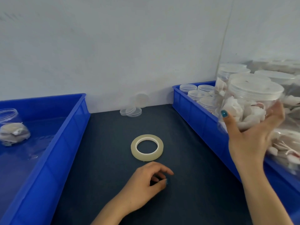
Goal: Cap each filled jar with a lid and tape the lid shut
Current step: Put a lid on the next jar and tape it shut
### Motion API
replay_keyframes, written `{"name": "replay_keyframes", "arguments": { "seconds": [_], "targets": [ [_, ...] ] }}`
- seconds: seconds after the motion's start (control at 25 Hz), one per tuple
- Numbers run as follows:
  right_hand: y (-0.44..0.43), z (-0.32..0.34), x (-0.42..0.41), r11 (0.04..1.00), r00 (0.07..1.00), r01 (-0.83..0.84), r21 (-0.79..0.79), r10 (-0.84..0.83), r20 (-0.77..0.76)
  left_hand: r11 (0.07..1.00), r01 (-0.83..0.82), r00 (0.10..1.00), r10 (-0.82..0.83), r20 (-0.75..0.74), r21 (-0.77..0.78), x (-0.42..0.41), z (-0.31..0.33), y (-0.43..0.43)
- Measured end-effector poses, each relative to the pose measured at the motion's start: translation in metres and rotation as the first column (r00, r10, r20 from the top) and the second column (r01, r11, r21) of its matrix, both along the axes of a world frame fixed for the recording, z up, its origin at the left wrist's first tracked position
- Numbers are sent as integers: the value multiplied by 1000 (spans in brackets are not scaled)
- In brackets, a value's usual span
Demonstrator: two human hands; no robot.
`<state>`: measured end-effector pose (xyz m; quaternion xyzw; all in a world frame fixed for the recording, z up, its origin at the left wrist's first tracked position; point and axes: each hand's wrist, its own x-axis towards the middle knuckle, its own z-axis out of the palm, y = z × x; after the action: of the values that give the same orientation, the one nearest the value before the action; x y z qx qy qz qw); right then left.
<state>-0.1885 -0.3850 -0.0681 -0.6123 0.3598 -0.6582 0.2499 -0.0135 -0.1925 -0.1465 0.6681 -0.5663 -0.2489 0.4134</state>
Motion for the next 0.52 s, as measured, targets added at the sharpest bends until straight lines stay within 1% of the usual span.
{"name": "replay_keyframes", "arguments": {
  "seconds": [0.12, 0.24, 0.32, 0.4, 0.52],
  "targets": [
    [-7, -2, 5, 993, 991, 119, -20, -120, -62, 1000, 23, 999, -23, 36, -1, 0, -1, -1],
    [-12, 3, 10, 970, 963, 238, -56, -243, -117, 1000, 24, 999, -24, 47, 5, 0, -1, -1],
    [-17, 8, 15, 953, 944, 302, -25, -302, -133, 1000, 19, 998, -20, 56, 11, 0, -1, -2],
    [-21, 14, 16, 951, 945, 307, 30, -301, -126, 1000, 19, 998, -20, 63, 13, 0, -2, -2],
    [-30, 21, 14, 959, 963, 268, 90, -266, -33, 1000, 21, 996, -22, 81, 19, 0, -3, -2]
  ]
}}
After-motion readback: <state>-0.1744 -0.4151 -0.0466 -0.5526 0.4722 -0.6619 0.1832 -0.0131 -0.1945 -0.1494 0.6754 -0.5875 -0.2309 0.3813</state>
